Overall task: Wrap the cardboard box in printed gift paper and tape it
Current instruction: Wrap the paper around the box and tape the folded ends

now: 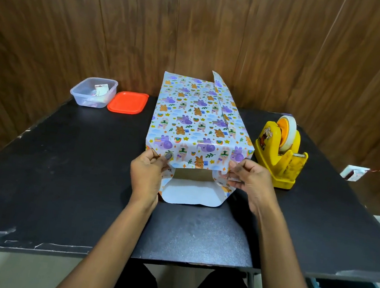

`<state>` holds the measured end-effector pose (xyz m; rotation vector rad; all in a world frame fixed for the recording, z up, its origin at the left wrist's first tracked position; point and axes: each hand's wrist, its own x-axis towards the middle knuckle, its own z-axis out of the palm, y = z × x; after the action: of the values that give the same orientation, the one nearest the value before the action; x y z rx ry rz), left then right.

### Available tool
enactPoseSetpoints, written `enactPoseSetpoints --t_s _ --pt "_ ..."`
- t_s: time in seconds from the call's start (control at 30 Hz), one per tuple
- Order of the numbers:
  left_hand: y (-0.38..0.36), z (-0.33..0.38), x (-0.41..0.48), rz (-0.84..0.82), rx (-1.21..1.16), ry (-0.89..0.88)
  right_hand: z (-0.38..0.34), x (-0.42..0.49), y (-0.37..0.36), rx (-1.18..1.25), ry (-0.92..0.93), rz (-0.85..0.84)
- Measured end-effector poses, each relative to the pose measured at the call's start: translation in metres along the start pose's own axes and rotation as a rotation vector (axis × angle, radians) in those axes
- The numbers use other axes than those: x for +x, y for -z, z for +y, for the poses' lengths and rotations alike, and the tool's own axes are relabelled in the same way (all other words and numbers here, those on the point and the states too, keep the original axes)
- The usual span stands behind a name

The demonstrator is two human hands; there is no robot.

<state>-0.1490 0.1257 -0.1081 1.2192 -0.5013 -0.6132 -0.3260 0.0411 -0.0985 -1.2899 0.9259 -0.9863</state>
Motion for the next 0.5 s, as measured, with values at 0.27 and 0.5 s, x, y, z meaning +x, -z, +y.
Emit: enactPoseSetpoints --t_s 0.27,0.5 --pt "-0.001 -0.003 0.002 0.039 0.115 0.017 0.013 0.003 -0.007 -0.053 0.056 0.074" --pt "-0.002 -0.012 0.009 0.1 0.451 -0.105 0.016 0.008 -0.013 -0.229 0.105 0.174"
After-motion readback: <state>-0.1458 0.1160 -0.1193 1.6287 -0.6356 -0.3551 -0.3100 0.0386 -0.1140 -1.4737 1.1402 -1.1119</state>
